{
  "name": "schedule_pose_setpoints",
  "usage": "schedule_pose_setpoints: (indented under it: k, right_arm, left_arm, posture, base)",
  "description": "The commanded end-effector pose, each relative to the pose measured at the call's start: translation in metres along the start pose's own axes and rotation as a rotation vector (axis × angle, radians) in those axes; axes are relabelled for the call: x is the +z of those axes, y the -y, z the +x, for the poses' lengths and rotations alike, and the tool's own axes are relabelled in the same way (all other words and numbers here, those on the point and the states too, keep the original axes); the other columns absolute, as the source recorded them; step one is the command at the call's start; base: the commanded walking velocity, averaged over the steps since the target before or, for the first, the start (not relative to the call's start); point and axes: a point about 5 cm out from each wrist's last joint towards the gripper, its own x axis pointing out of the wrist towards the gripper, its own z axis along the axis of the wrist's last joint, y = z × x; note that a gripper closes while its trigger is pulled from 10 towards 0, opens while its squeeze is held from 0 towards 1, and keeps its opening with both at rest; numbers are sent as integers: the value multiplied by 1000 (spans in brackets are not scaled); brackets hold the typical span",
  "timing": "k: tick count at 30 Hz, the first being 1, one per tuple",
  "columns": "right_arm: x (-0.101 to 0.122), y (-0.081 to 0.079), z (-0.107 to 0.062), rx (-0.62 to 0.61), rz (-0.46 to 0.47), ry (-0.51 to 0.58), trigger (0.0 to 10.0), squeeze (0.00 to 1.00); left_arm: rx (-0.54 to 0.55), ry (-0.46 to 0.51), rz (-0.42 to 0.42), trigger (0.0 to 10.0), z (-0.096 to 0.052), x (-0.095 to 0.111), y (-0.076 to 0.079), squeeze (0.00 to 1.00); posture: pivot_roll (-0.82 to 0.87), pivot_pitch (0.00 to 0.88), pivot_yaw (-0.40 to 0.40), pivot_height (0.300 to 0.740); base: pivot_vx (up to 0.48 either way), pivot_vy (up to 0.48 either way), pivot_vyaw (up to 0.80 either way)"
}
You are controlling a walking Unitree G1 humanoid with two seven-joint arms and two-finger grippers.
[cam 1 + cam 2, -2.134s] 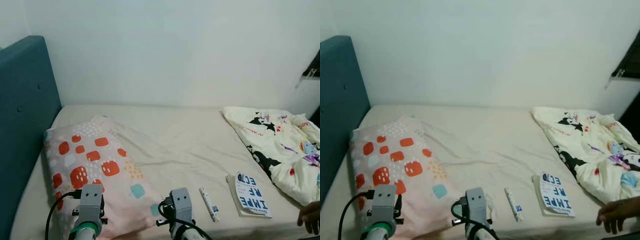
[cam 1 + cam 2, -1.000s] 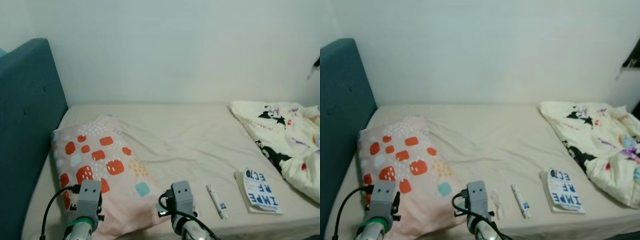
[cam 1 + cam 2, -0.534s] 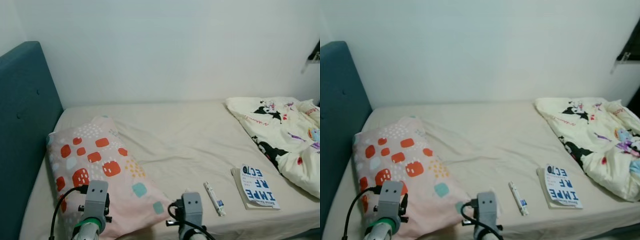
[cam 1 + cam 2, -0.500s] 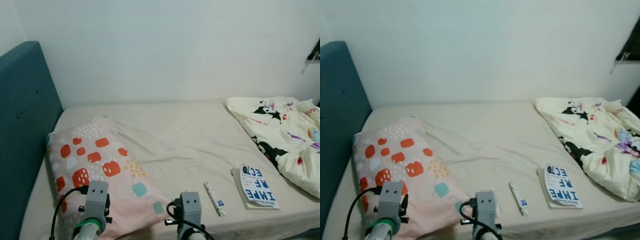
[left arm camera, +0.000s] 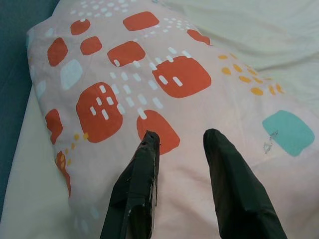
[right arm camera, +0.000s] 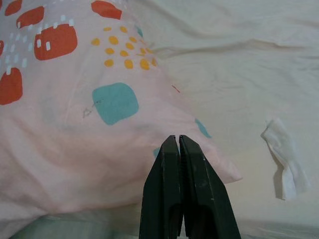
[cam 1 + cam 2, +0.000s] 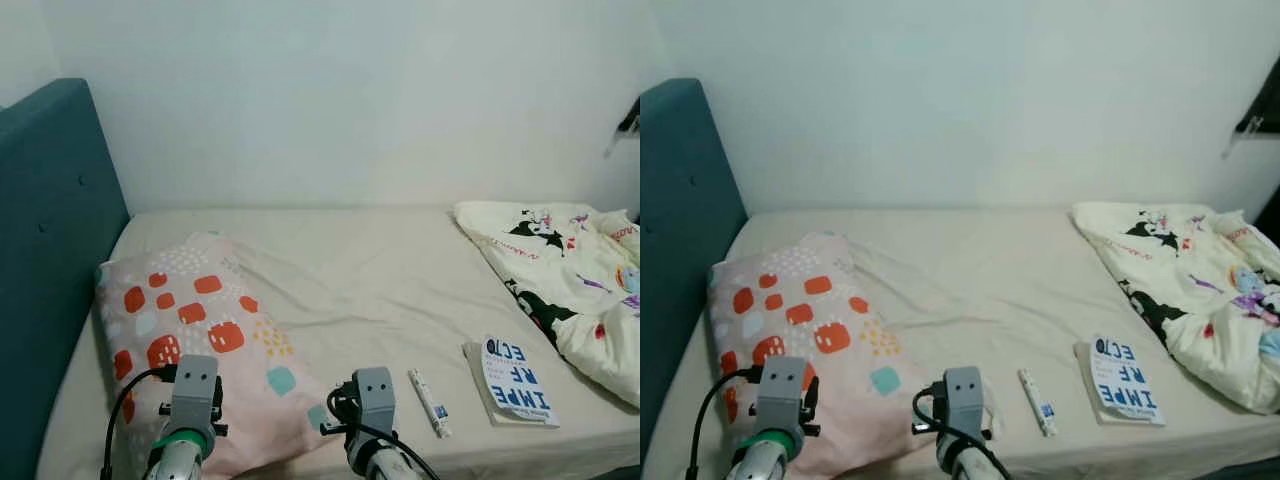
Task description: Clean up the room
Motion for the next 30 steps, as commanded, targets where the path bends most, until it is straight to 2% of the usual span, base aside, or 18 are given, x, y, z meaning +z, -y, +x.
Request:
schedule_pose_setpoints:
  k: [1, 11, 14, 30]
  right_arm:
    - [-5, 2, -3, -10, 23, -19, 10000, 0]
    - [-8, 0, -4, 2, 27, -27, 10000, 0]
    - [-9, 1, -5, -1, 29, -34, 10000, 0]
    - [-9, 0, -4, 11, 3, -43, 10000, 0]
  left_arm:
    - [2, -26, 7, 10000, -4, -8, -1, 0]
    - [10, -32, 8, 10000, -7, -9, -1, 0]
    - [4, -33, 11, 10000, -8, -9, 0, 0]
    - [2, -12, 16, 10000, -8, -5, -1, 0]
  posture:
    - [100, 44, 5, 658]
    - [105, 44, 5, 633]
    - [108, 42, 9, 614]
    - [111, 29, 3, 614]
  base:
    - [0, 0, 0]
    - [0, 0, 0]
    - [0, 0, 0]
    - [0, 0, 0]
